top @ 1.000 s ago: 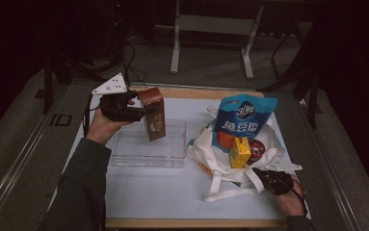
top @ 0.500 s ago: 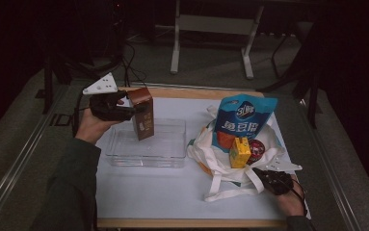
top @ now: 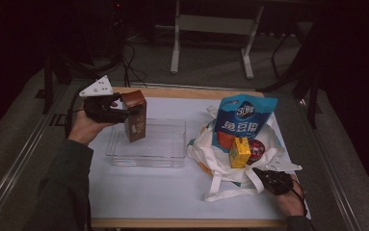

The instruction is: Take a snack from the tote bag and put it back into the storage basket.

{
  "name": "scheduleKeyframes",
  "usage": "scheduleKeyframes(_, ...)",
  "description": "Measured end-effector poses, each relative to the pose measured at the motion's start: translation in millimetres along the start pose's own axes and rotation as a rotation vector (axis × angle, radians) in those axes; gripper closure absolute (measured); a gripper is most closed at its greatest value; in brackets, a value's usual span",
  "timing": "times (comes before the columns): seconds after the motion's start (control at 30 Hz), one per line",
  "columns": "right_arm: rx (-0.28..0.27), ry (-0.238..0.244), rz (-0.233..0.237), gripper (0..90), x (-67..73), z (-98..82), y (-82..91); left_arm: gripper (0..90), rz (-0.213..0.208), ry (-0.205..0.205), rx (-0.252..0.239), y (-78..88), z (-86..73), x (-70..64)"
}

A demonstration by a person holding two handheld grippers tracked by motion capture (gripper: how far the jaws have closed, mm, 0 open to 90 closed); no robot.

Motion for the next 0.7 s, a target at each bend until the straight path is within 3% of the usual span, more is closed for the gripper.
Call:
scheduleKeyframes(0.23,0.001,-0.001,-0.001,87.8,0.2,0.0,0.0,42.9,0.007,0.003,0.04,2.9,-13.2,3.9)
scheduleKeyframes(0.4,0.0,-0.002,-0.002,87.9,0.3,0.0,-0.1,42.9,0.002,-0.016,0.075,4.3,-16.9,2.6)
scheduleKeyframes(0.7,0.0,-0.002,-0.003,87.9,0.4,0.0,-0.1,42.9,-0.014,-0.026,0.124,-3.7,-25.7,-0.2)
Point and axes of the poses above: each handheld gripper's, and its own axes: y roughly backward along the jaws, z roughly out of its top, x roughly to its left, the point moved 3 cm from there along -y, roughly forward along the jaws, and after that the axes turned 8 degrees about y, right-handed, at the moved point
